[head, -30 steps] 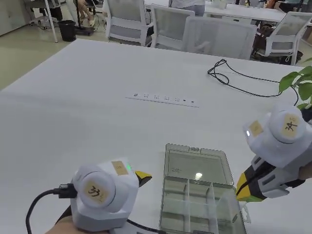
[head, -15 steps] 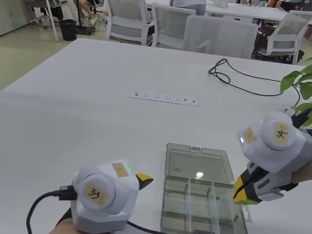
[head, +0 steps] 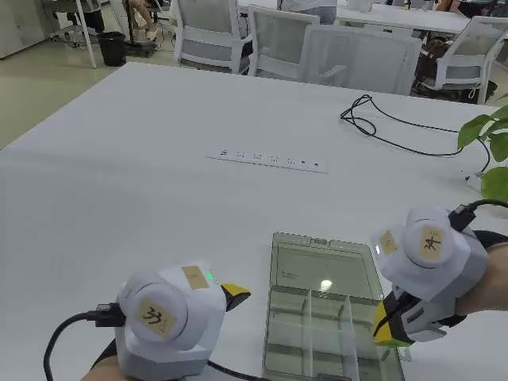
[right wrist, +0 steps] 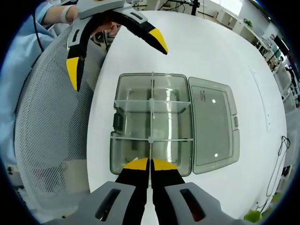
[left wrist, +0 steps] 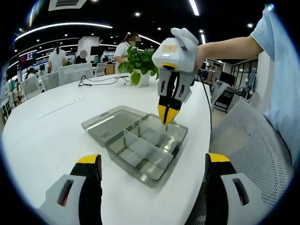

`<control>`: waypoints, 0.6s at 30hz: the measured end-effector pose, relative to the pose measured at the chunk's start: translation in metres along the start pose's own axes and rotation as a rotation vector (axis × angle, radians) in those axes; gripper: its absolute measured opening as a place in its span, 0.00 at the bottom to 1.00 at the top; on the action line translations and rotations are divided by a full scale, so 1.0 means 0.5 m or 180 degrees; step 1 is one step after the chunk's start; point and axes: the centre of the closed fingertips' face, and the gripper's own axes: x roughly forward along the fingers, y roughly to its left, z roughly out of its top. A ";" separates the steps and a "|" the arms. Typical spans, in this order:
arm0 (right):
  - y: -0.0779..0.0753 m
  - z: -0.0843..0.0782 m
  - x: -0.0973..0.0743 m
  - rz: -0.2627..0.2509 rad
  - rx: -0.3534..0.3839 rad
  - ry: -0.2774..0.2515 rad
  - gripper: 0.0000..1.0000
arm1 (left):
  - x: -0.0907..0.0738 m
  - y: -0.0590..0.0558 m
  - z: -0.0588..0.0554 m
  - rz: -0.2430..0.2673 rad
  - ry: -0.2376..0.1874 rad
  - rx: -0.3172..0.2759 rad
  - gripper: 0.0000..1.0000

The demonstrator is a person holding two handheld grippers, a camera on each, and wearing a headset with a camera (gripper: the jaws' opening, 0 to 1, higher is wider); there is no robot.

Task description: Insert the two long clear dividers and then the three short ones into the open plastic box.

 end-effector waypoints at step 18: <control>0.035 0.009 -0.022 -0.0215 0.0199 -0.0714 0.42 | -0.007 -0.009 -0.011 0.0011 -0.0008 -0.0039 0.93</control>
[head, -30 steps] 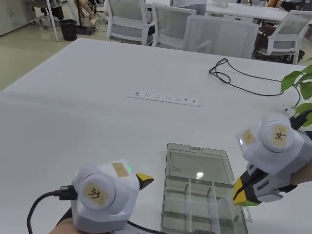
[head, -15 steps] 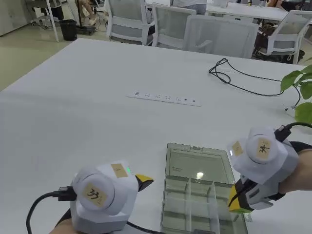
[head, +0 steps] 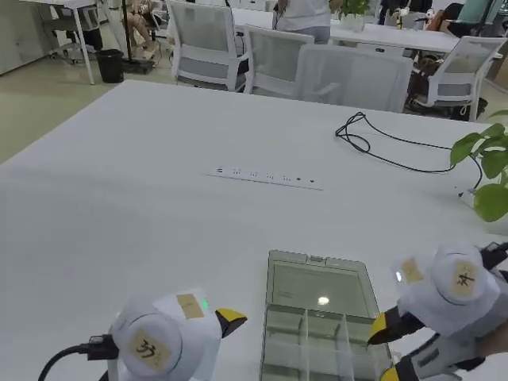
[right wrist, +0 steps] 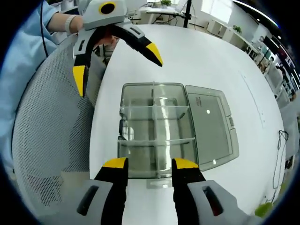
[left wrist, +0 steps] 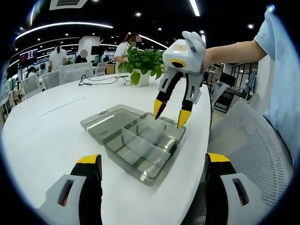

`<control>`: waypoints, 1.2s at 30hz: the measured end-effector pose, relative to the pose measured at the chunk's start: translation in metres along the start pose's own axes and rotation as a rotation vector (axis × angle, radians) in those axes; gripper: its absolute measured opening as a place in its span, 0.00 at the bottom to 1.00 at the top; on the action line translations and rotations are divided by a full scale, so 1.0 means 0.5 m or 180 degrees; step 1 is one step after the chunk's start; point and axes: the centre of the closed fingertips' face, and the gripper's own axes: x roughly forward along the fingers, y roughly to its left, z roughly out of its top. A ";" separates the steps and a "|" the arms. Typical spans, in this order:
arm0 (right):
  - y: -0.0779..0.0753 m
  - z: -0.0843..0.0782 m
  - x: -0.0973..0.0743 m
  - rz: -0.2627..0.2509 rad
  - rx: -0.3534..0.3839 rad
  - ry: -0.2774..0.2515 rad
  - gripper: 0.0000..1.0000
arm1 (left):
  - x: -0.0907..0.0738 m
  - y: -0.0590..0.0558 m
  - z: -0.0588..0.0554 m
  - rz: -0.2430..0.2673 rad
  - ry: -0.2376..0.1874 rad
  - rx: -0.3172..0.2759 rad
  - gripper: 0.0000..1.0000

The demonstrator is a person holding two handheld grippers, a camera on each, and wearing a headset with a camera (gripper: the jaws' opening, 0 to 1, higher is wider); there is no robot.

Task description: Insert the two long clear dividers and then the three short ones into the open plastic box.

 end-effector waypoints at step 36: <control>0.032 -0.148 -0.132 -0.2356 0.1962 -0.1421 1.00 | -0.112 0.059 0.003 0.1145 -0.0223 0.0293 1.00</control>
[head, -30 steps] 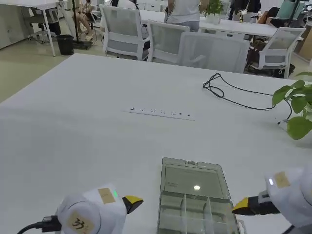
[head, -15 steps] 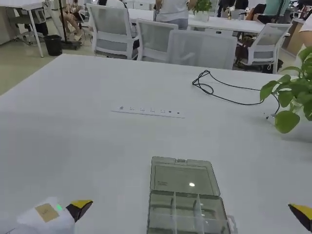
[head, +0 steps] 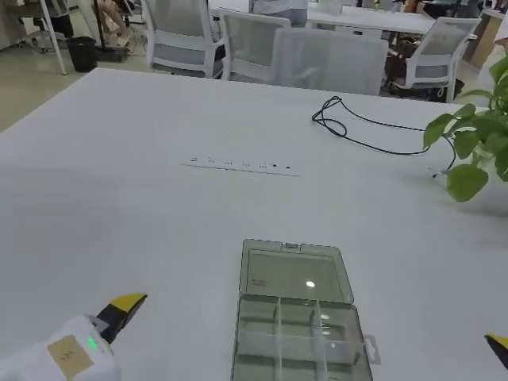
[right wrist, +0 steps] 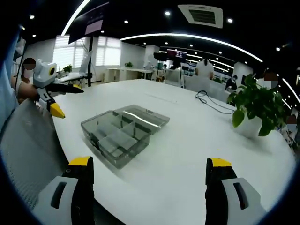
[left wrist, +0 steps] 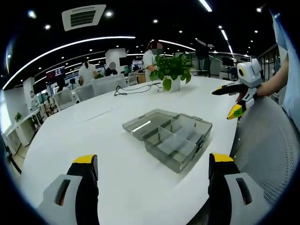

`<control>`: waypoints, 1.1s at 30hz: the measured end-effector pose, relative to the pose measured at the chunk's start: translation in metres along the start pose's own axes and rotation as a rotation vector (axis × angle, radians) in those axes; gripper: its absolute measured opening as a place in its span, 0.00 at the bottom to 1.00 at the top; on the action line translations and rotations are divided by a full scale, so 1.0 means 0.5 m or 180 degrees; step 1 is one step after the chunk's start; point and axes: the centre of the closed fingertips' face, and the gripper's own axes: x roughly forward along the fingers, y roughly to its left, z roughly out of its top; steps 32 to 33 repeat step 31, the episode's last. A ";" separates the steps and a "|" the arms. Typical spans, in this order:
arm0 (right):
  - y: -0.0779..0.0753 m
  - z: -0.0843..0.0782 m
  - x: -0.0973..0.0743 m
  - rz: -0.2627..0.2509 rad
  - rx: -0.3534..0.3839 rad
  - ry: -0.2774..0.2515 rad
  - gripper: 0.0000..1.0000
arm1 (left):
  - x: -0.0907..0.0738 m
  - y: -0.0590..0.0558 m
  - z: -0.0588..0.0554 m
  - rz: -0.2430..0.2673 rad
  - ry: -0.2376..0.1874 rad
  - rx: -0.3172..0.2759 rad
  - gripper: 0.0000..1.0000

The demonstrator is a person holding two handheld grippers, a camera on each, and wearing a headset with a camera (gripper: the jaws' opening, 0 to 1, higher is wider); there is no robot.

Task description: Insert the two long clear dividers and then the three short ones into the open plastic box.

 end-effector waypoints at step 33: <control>0.026 -0.009 0.004 0.0229 -0.0153 0.0038 0.99 | 0.009 0.003 -0.007 0.0036 0.0080 0.0033 1.00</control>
